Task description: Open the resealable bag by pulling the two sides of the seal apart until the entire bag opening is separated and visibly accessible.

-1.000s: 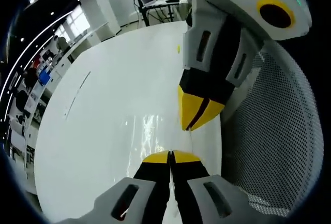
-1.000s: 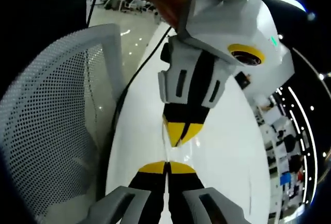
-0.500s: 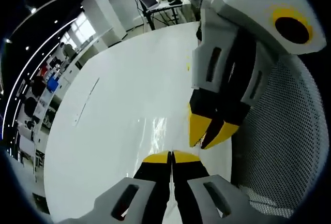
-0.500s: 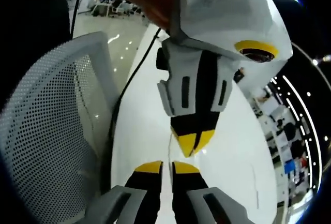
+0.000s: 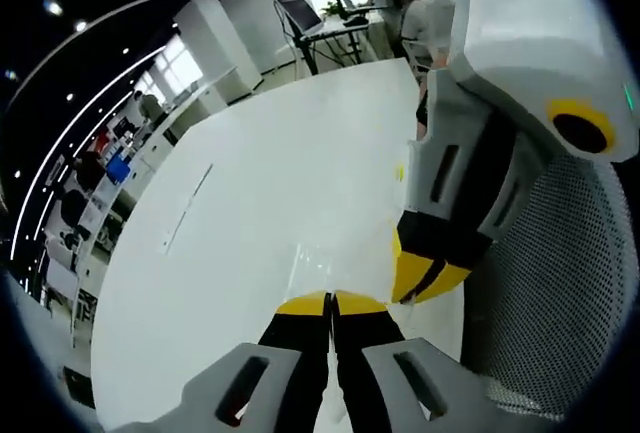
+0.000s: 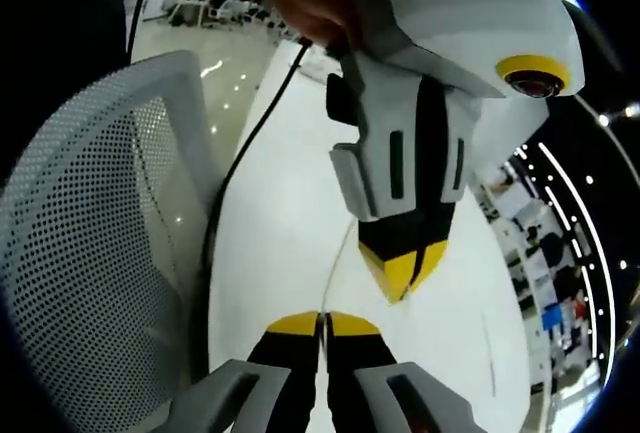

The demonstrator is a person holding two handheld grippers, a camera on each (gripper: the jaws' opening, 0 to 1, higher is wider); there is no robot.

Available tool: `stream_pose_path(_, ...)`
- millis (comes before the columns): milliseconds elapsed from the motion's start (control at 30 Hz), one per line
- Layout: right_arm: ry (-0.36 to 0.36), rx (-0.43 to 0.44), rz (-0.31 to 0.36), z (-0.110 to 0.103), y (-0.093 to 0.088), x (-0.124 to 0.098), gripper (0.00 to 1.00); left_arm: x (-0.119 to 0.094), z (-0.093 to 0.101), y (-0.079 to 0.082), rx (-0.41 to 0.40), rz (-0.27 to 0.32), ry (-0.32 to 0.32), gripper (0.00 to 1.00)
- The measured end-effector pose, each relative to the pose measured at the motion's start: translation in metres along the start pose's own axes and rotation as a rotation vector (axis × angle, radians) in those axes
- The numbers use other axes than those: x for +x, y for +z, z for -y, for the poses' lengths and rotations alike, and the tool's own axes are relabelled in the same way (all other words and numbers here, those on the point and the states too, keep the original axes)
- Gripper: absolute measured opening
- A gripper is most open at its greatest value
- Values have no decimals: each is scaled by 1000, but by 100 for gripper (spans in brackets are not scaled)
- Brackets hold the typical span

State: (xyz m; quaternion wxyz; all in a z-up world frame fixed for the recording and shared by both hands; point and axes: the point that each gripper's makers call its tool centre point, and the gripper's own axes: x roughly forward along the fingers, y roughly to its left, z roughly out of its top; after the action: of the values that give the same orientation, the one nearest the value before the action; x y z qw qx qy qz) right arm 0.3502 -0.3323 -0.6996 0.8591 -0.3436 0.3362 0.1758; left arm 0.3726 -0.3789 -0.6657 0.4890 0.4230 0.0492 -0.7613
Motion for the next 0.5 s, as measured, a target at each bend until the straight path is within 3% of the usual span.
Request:
stream_pose_path(233,-9,17,-5,1,0,2,0,-5,-15,10,4,31,74,0)
stream_pose_path(500,-8,22,-16,0,-3,2,0,-11,-32,25,91,49,182,0)
